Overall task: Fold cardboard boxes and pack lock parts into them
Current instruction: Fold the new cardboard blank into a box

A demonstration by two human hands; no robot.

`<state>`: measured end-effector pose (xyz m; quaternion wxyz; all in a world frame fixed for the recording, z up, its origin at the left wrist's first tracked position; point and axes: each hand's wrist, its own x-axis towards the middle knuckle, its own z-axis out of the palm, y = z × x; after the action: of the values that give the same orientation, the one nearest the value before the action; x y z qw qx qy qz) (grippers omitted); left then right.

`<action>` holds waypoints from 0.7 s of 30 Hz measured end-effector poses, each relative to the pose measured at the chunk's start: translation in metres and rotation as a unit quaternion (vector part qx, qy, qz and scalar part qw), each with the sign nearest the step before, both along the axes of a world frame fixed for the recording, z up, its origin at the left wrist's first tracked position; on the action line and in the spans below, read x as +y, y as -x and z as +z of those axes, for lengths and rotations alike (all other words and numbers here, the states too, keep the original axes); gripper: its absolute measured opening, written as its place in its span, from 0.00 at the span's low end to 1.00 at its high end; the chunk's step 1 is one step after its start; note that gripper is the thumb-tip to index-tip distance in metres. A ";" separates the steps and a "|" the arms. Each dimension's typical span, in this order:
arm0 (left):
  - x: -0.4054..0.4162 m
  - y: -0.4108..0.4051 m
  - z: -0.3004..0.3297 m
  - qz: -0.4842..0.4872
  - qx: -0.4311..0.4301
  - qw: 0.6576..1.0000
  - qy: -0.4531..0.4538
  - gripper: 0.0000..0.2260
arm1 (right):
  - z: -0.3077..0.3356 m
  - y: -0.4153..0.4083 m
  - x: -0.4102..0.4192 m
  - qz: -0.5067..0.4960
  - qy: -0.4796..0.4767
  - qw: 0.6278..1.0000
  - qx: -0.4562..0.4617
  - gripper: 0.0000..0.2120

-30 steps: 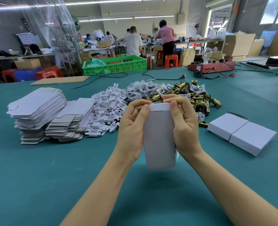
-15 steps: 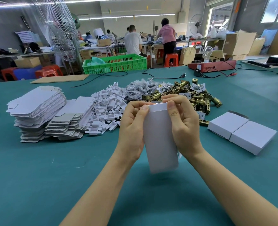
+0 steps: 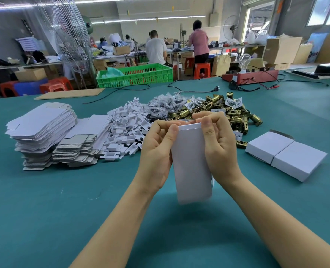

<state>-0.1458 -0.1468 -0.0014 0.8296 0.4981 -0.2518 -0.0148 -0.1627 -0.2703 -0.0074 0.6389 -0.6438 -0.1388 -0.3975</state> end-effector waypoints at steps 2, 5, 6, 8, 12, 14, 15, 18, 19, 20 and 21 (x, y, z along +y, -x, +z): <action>-0.001 0.001 0.000 0.017 -0.006 1.000 -0.017 0.08 | 0.000 0.000 -0.002 -0.016 0.002 1.000 0.009 0.10; -0.003 0.001 -0.001 0.039 -0.021 0.999 -0.029 0.10 | 0.001 -0.001 -0.002 -0.030 0.013 0.999 0.016 0.10; -0.004 0.000 -0.002 0.045 -0.023 0.998 -0.032 0.11 | 0.001 -0.001 -0.002 -0.035 0.016 0.999 0.016 0.10; -0.005 -0.001 -0.004 0.054 -0.033 0.997 -0.035 0.08 | 0.001 -0.001 -0.002 -0.046 0.021 0.999 0.008 0.10; -0.004 0.000 -0.004 0.048 -0.084 0.994 -0.054 0.06 | 0.003 -0.001 -0.003 -0.056 0.028 0.998 -0.011 0.08; -0.003 0.001 -0.003 0.051 -0.097 0.991 -0.077 0.06 | 0.003 -0.001 -0.003 -0.049 0.031 0.998 -0.017 0.07; -0.003 0.001 -0.003 0.061 -0.094 0.990 -0.084 0.06 | 0.003 -0.001 -0.002 -0.041 0.033 0.998 -0.022 0.06; -0.001 -0.001 -0.002 0.103 -0.054 0.990 -0.075 0.05 | 0.004 0.001 -0.002 -0.016 0.041 0.999 -0.019 0.05; 0.001 -0.002 -0.001 0.111 -0.043 0.991 -0.065 0.05 | 0.004 0.002 -0.003 -0.010 0.044 0.999 -0.012 0.05; 0.002 -0.003 0.000 0.117 -0.037 0.991 -0.057 0.05 | 0.005 0.003 -0.003 -0.005 0.047 0.999 -0.003 0.06; 0.003 -0.004 0.001 0.122 -0.035 0.991 -0.051 0.06 | 0.006 0.003 -0.004 0.001 0.050 0.999 0.006 0.07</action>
<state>-0.1419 -0.1437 -0.0001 0.7894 0.5669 -0.2171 0.0913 -0.1657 -0.2740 -0.0018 0.6074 -0.6770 -0.1550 -0.3855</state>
